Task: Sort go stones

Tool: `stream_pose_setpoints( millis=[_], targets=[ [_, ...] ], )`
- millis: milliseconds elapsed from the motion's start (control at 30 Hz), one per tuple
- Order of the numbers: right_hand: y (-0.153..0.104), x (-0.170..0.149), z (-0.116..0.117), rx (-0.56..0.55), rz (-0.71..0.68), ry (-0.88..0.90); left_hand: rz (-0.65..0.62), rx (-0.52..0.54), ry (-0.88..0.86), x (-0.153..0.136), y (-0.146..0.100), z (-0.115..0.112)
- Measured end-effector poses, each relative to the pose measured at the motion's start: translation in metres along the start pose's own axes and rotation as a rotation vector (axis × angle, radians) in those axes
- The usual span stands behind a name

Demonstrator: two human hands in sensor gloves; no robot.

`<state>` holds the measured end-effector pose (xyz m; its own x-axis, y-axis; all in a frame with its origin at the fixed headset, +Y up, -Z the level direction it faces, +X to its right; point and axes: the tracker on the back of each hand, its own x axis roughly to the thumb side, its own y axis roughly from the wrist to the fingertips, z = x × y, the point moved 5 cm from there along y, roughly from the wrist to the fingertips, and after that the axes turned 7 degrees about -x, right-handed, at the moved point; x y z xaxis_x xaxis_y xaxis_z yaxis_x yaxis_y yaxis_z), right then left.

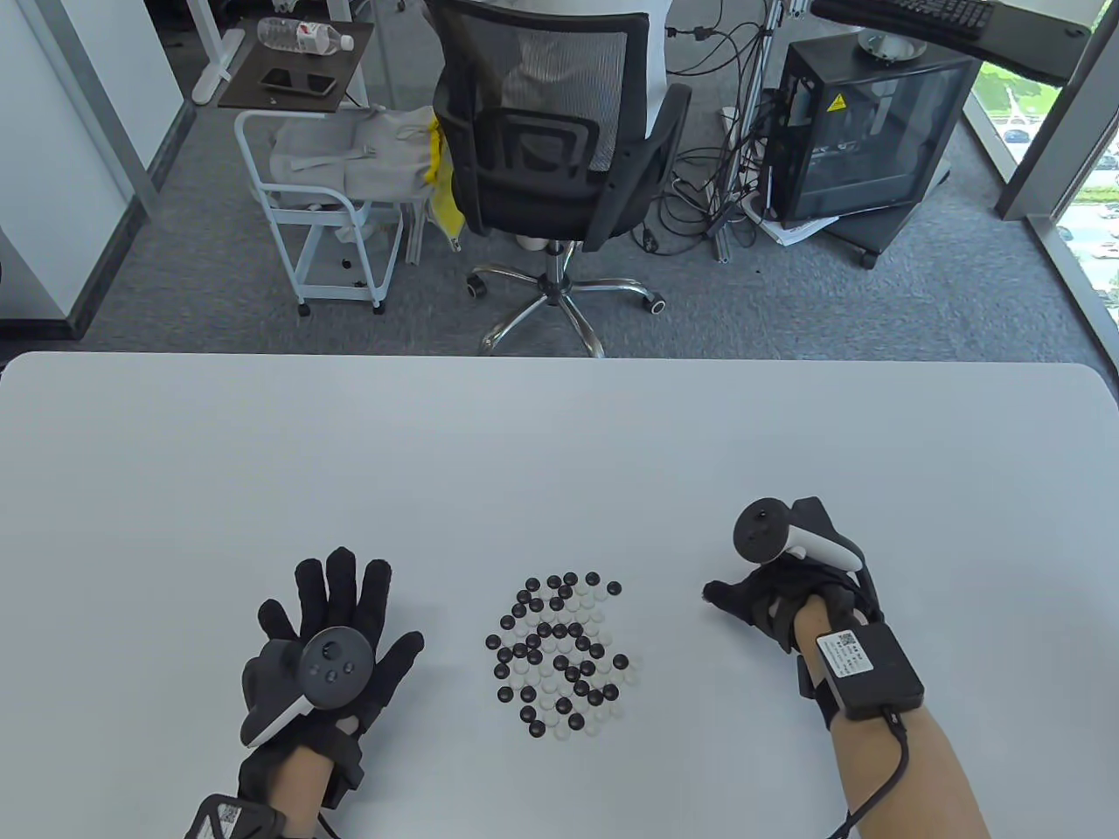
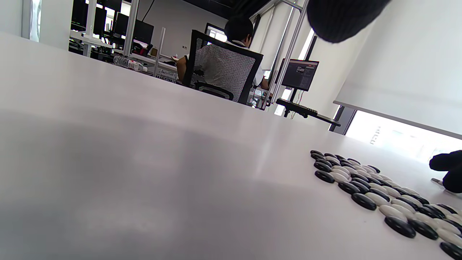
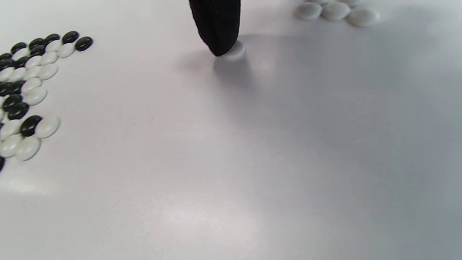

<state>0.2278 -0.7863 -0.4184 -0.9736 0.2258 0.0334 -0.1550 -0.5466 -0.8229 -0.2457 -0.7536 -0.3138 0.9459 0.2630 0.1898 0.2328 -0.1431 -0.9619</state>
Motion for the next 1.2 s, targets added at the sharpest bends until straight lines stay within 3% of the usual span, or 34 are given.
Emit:
stream_pose_setpoints(
  millis=[267, 500, 633, 733, 933, 1200],
  targets=[
    [-0.006, -0.04, -0.005, -0.057, 0.095, 0.035, 0.005, -0.007, 0.004, 0.0, 0.0, -0.001],
    [-0.007, -0.042, -0.006, -0.084, 0.094, 0.026, 0.007, -0.012, 0.004, 0.0, 0.001, -0.001],
    [-0.01, -0.02, -0.012, -0.097, 0.011, 0.013, 0.008, -0.012, 0.0, 0.0, 0.001, -0.001],
    [-0.013, 0.008, -0.007, -0.039, -0.088, 0.019, 0.009, -0.016, 0.003, 0.0, 0.001, -0.002],
    [-0.02, 0.077, 0.017, 0.056, -0.293, -0.04, 0.009, -0.017, 0.008, 0.001, 0.001, -0.002],
    [-0.025, 0.133, 0.058, 0.16, -0.455, -0.083, 0.004, -0.009, 0.002, 0.0, 0.001, -0.001]
  ],
)
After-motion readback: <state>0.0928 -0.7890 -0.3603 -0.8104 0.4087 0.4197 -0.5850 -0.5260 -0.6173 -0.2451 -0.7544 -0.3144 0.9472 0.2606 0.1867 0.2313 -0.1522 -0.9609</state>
